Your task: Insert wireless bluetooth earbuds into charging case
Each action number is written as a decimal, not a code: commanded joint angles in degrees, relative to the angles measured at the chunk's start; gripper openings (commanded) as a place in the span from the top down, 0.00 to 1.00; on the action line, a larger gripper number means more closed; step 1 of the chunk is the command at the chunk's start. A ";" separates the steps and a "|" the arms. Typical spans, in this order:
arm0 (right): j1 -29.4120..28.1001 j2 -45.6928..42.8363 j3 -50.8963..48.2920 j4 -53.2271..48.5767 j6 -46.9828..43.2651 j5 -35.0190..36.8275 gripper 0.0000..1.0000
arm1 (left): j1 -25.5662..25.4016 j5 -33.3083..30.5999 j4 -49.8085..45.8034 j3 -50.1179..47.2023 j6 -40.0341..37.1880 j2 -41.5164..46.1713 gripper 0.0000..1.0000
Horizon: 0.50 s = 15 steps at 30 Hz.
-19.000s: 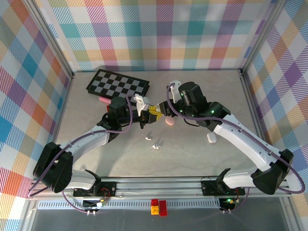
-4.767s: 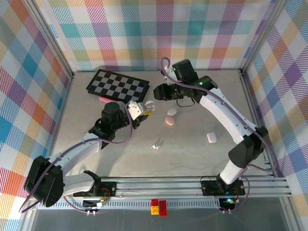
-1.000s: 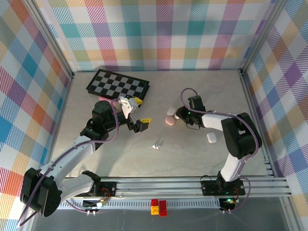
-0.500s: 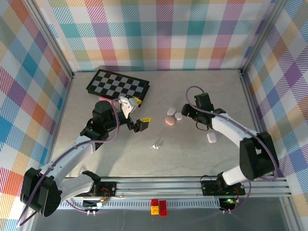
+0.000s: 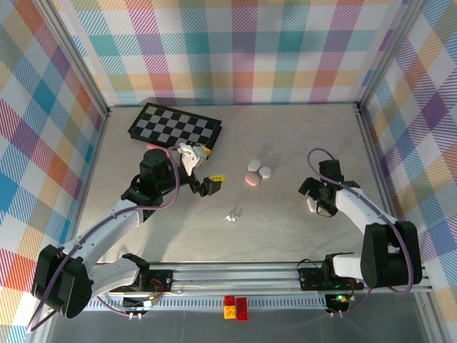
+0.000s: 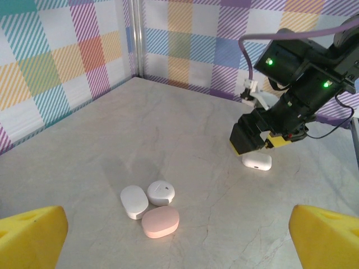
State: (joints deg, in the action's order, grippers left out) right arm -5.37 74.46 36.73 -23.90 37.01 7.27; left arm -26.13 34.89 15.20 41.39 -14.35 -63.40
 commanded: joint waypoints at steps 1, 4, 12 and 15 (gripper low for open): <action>0.10 1.49 -0.29 2.57 -0.40 -6.15 0.07 | 0.11 0.79 1.59 0.98 0.07 -0.23 0.00; 0.09 2.10 -0.04 1.57 -1.96 -7.28 0.11 | 0.11 0.64 1.76 0.78 0.07 -0.21 0.00; -0.30 1.94 0.38 -1.28 -2.77 -9.05 0.26 | 0.11 0.52 2.20 0.63 -0.17 -0.41 0.00; -1.19 3.69 1.89 -3.72 -3.78 -6.71 0.29 | 0.11 0.70 2.37 0.63 -0.15 -0.57 0.00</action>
State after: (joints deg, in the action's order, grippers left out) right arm -5.80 76.66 36.77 -24.25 34.83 -0.51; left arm -26.13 34.87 15.42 41.39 -14.35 -63.51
